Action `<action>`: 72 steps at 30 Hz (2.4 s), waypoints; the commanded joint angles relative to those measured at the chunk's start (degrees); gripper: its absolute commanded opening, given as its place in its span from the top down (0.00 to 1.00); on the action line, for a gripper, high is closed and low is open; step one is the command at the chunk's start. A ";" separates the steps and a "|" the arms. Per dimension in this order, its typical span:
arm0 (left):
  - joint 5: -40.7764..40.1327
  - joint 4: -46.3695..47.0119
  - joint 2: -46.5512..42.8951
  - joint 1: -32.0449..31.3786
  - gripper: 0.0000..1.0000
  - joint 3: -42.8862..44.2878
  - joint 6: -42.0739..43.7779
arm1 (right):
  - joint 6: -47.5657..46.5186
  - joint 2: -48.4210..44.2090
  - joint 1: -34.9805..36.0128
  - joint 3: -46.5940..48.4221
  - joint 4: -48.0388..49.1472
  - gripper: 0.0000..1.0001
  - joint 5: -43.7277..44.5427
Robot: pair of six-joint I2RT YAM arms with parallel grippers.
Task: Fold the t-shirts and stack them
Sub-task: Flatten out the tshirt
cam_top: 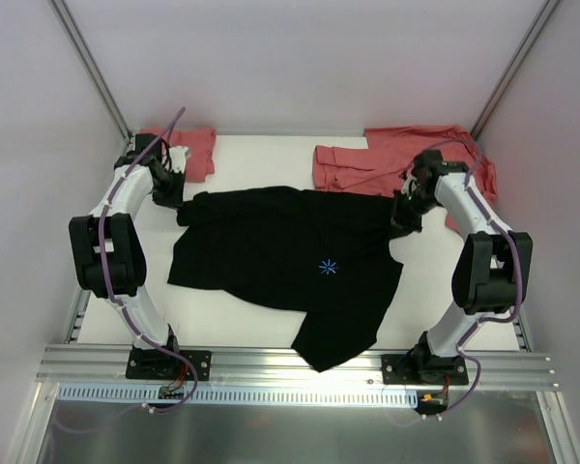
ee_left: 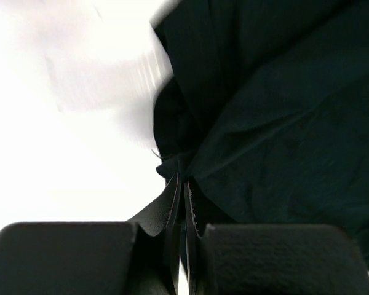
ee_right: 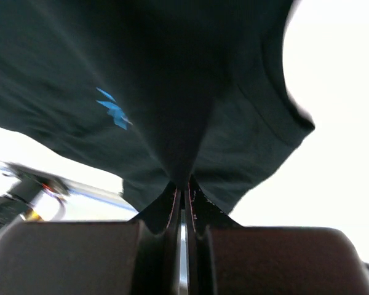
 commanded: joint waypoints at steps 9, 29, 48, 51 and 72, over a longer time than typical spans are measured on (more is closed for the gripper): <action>3.24 4.59 -8.79 0.17 1.00 16.64 -12.98 | 7.93 3.81 -3.50 37.72 -2.20 1.00 -5.58; 1.91 6.52 -40.25 0.26 1.00 10.41 -15.26 | 19.01 -14.47 -10.36 45.64 11.00 1.00 -14.82; 2.89 8.71 -37.21 0.17 1.00 7.25 -26.87 | 19.54 -5.09 -11.06 47.13 11.70 1.00 -17.81; 3.15 13.80 -31.59 0.26 1.00 7.68 -26.78 | 20.50 1.41 -11.06 50.19 15.56 1.00 -17.19; 7.19 21.90 -25.39 -1.50 1.00 35.04 -25.37 | 42.04 -1.98 -21.08 62.79 51.08 1.00 -24.04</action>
